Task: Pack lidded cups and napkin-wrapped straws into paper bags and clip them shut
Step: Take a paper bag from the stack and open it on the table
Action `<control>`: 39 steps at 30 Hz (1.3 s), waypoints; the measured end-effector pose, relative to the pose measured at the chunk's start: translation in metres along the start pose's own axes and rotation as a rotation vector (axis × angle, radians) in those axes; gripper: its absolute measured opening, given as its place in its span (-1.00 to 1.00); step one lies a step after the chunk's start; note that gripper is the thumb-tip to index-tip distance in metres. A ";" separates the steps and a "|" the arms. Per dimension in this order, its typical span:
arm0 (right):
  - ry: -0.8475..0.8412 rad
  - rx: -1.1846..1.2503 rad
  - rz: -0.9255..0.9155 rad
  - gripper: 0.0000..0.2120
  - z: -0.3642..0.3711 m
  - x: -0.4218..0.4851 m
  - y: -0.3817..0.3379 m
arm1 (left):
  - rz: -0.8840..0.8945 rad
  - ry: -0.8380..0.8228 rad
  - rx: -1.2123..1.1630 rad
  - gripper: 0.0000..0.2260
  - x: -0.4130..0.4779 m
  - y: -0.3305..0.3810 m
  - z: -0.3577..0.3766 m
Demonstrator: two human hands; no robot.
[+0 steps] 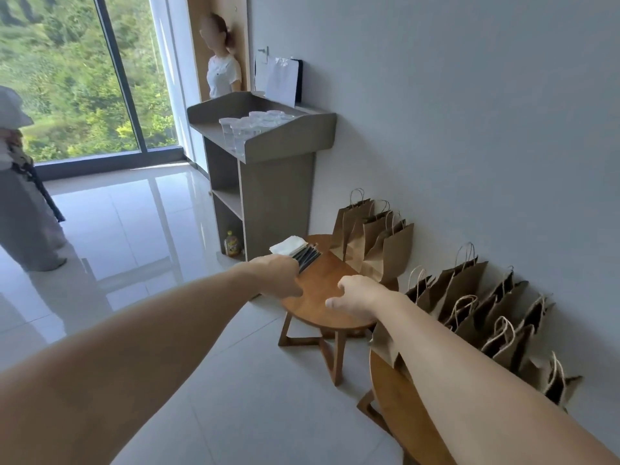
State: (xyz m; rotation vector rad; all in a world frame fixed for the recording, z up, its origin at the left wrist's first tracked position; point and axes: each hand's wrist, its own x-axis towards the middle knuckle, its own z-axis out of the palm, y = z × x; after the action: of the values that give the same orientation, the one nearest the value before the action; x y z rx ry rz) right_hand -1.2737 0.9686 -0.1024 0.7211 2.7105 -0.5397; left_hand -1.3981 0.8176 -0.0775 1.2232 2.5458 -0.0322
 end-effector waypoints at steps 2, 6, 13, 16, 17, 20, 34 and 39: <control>-0.022 -0.015 0.000 -0.37 -0.007 0.035 -0.004 | -0.011 -0.022 -0.003 -0.66 0.030 -0.014 -0.004; -0.024 -0.008 -0.004 -0.36 -0.021 0.108 -0.020 | 0.019 -0.025 0.034 -0.68 0.097 -0.050 -0.018; 0.000 0.038 0.122 -0.44 -0.040 0.223 -0.041 | 0.106 -0.063 0.017 -0.62 0.220 -0.118 -0.044; 0.028 0.058 0.195 -0.38 -0.057 0.264 -0.047 | 0.180 -0.062 0.070 -0.65 0.268 -0.140 -0.063; 0.045 0.070 0.213 -0.37 -0.063 0.277 -0.048 | 0.201 -0.058 0.078 -0.61 0.284 -0.146 -0.070; 0.026 0.103 0.260 -0.36 -0.073 0.306 -0.049 | 0.253 -0.098 0.101 -0.61 0.326 -0.155 -0.083; -0.012 0.146 0.326 -0.42 -0.117 0.469 0.025 | 0.348 -0.209 0.122 -0.60 0.529 -0.123 -0.106; 0.004 0.240 0.393 -0.40 -0.125 0.492 0.062 | 0.418 -0.238 0.145 -0.63 0.585 -0.105 -0.108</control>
State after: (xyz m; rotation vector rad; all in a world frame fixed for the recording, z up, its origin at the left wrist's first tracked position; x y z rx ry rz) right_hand -1.6733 1.2760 -0.1859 1.2792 2.4335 -0.7662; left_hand -1.8493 1.2111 -0.1564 1.6736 2.0758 -0.2548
